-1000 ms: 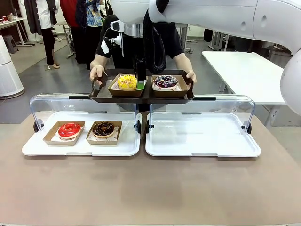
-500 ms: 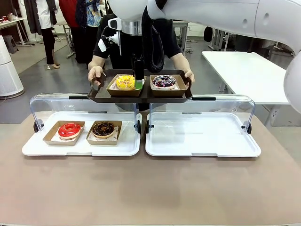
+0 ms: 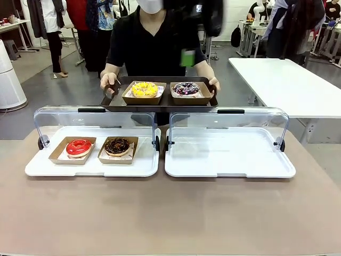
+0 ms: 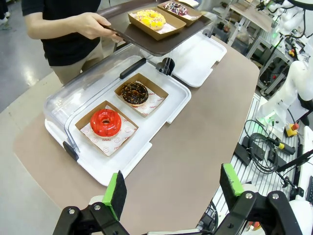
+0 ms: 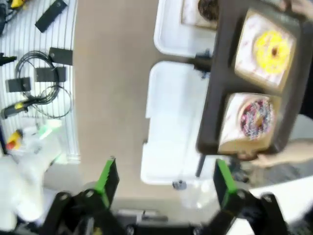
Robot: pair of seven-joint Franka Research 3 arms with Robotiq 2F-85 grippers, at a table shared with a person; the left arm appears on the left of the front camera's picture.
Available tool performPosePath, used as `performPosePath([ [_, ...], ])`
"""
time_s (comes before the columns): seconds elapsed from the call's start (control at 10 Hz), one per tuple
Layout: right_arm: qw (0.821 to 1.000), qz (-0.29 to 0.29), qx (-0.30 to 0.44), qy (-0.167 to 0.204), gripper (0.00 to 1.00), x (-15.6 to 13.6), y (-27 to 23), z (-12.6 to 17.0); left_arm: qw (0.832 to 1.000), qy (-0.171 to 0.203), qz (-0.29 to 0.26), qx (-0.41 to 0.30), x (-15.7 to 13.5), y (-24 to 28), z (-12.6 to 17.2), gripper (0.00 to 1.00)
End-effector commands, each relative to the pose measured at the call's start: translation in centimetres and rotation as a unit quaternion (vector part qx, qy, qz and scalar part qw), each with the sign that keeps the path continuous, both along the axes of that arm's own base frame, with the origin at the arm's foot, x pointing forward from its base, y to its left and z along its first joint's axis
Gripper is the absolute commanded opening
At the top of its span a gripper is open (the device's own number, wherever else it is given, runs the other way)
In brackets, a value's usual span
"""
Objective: Provide the desired donut to the person.
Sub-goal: Place the picked Paper togo box onto the Handle tray extended by the person.
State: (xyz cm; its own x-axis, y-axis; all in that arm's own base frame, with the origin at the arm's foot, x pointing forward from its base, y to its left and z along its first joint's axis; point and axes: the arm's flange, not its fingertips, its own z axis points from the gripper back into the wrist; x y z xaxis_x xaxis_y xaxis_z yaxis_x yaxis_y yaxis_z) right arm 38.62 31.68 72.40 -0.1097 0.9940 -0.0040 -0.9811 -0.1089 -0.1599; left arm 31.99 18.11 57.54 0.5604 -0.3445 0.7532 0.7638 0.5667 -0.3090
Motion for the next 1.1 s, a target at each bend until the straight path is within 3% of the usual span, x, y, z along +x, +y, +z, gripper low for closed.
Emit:
performPosePath([
  [0.0, 0.999, -0.029, 0.015, -0.013, 1.00, -3.3, -9.6, -3.4, 1.000, -0.012, -0.005, -0.009, -0.1, 0.0, 0.0, 1.00],
  [0.2, 0.998, -0.055, 0.030, -0.004, 1.00, -3.8, -15.3, -4.8, 1.000, -0.012, -0.005, -0.009, -0.1, 0.0, 0.0, 1.00],
  [0.4, 0.997, -0.066, 0.028, 0.005, 1.00, -3.4, -17.8, -6.4, 1.000, -0.012, -0.005, -0.009, -0.1, 0.0, 0.0, 1.00],
  [0.6, 0.997, -0.082, 0.016, 0.008, 1.00, -2.3, -19.1, -8.1, 1.000, -0.012, -0.005, -0.009, -0.1, 0.0, 0.0, 1.00],
  [0.9, 0.993, -0.111, -0.024, -0.023, 1.00, -1.4, -18.6, -9.1, 1.000, -0.012, -0.005, -0.009, -0.1, 0.0, 0.0, 1.00],
  [1.0, 0.996, -0.087, 0.009, 0.009, 1.00, -1.8, -19.2, -8.5, 1.000, -0.012, -0.005, -0.009, -0.1, 0.0, 0.0, 1.00],
])
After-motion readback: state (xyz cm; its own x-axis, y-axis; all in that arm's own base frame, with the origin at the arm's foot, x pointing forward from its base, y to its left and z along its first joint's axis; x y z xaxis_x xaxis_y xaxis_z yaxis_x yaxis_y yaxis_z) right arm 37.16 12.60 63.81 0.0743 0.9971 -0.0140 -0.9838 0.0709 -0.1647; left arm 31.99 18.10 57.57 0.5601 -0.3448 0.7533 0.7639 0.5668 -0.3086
